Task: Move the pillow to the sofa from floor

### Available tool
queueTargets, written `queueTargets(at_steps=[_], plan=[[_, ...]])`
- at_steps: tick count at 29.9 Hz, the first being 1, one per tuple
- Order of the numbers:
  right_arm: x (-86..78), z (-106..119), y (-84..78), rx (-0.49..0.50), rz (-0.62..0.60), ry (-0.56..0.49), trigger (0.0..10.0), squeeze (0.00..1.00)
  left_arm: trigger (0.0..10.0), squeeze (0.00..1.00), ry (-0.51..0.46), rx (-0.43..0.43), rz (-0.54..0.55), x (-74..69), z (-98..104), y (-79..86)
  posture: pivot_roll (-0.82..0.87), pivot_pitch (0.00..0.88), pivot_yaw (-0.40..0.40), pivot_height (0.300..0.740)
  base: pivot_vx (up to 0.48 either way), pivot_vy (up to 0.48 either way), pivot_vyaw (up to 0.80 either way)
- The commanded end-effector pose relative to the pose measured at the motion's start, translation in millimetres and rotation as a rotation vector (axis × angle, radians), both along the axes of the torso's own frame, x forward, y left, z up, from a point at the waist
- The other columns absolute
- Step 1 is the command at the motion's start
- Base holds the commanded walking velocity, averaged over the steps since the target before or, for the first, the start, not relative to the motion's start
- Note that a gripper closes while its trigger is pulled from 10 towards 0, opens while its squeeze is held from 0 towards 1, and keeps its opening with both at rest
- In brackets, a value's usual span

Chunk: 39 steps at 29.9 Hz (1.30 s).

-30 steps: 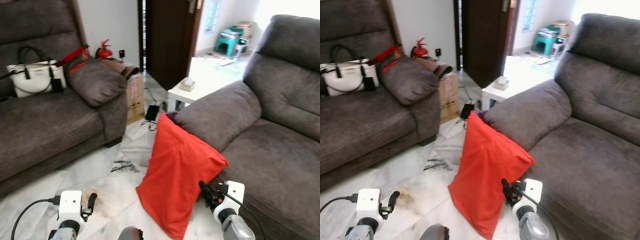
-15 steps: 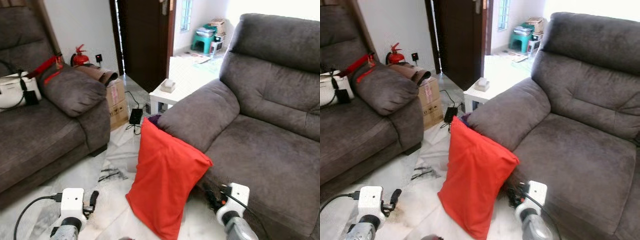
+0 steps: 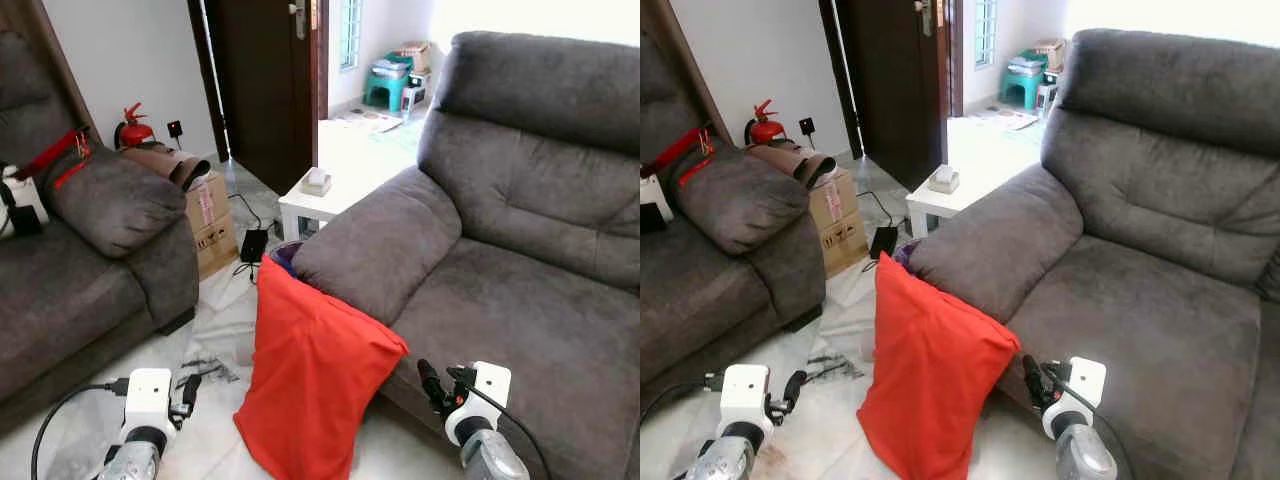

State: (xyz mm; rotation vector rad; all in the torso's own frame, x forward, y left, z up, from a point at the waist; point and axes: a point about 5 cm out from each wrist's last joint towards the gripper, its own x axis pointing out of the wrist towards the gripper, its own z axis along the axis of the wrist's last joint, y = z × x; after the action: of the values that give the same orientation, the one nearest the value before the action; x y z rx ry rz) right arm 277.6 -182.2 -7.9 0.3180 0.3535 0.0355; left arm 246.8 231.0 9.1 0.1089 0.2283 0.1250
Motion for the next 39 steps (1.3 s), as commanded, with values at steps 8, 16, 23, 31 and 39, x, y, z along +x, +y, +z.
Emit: queueTargets(at_steps=[8, 16, 23, 31, 39], plan=[[2.8, 0, 5.2, 0.003, 0.002, 0.016, 10.0, 0.00, 10.0, 0.00, 0.033, 0.015, 0.014, -5.1, -4, 8.3, 0.10, 0.000, 0.013, 0.631, 0.306, 0.000, 0.55], [3.0, -1, 4.0, 0.004, -0.010, 0.036, 10.0, 0.00, 10.0, 0.00, 0.072, 0.021, 0.001, -12.0, -12, 6.2, 0.11, 0.000, 0.009, 0.631, 0.304, 0.000, 0.00], [4.1, 0, 1.6, -0.012, -0.022, 0.050, 10.0, 0.00, 10.0, 0.00, 0.068, 0.016, 0.007, -14.1, -12, 7.0, 0.11, 0.000, 0.004, 0.631, 0.215, 0.000, -0.66], [2.6, -1, 0.5, -0.112, 0.102, 0.055, 10.0, 0.16, 10.0, 0.00, 0.095, -0.001, 0.038, -24.3, -19, 7.7, 0.12, 0.025, -0.009, 0.631, 0.000, 0.000, 0.00], [2.2, 4, -17.4, -0.354, 0.339, 0.063, 10.0, 1.00, 10.0, 0.00, 0.152, -0.006, 0.096, -41.0, -33, 11.2, 0.10, 0.071, -0.043, 0.631, 0.000, 0.000, 0.00]])
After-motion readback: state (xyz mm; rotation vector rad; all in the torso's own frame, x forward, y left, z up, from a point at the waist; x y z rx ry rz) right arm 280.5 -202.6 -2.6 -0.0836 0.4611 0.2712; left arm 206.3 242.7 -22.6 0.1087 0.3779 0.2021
